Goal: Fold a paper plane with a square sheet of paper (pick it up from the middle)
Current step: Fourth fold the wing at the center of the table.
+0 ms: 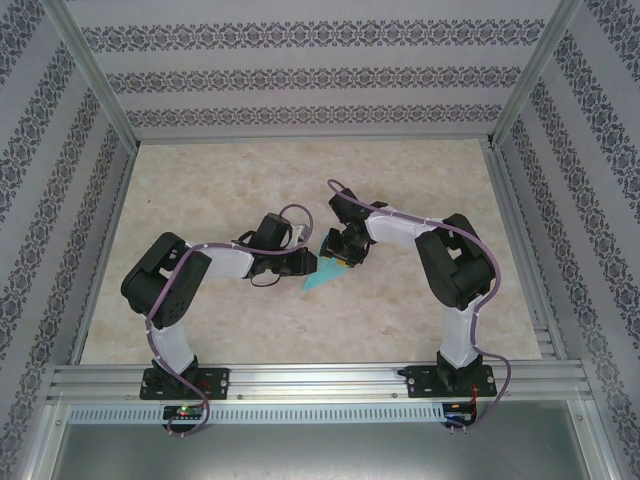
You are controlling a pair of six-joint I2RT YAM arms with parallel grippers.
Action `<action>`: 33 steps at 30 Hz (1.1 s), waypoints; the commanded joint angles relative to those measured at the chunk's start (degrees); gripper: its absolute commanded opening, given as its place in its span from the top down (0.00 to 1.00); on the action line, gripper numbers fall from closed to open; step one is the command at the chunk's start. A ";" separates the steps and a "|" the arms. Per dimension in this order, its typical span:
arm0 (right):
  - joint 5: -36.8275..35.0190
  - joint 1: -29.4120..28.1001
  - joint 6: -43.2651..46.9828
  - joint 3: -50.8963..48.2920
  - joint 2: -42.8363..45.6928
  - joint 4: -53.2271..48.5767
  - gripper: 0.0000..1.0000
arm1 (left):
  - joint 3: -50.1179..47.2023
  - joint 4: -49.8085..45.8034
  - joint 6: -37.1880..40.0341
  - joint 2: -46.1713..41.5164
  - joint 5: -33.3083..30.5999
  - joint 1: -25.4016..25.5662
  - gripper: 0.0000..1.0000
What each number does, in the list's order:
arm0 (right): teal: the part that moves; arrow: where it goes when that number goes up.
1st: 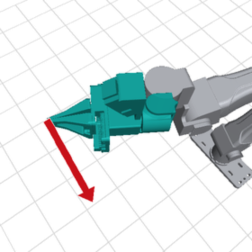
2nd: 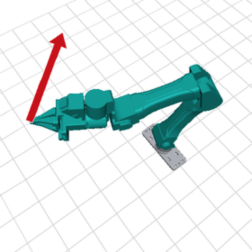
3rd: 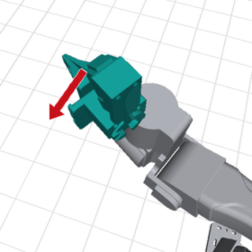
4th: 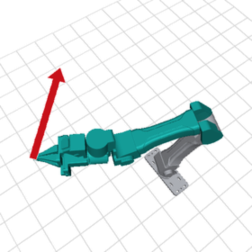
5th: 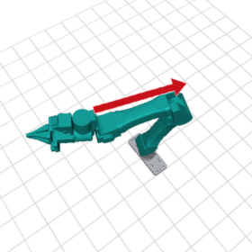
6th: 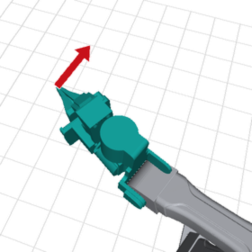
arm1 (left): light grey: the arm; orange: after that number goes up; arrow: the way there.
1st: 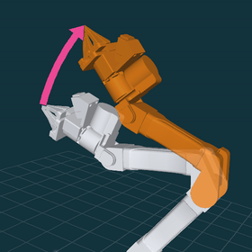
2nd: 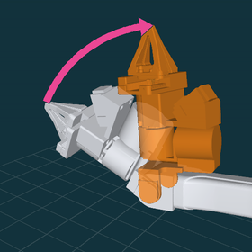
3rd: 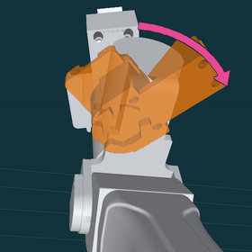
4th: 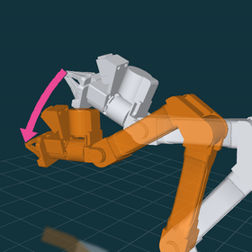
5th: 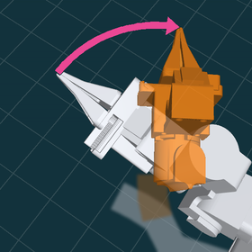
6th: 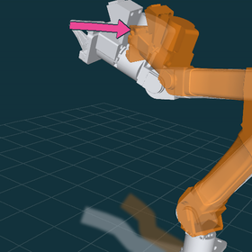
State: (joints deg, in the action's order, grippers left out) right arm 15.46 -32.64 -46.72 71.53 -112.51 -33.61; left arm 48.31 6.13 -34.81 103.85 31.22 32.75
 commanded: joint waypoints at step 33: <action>-3.24 0.03 1.76 -1.65 1.09 1.17 0.55 | 2.67 -7.06 4.02 3.54 -4.27 0.38 0.92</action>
State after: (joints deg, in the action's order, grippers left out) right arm 15.44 -32.97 -46.35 71.64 -111.59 -33.50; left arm 50.19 4.03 -33.01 106.21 29.19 32.75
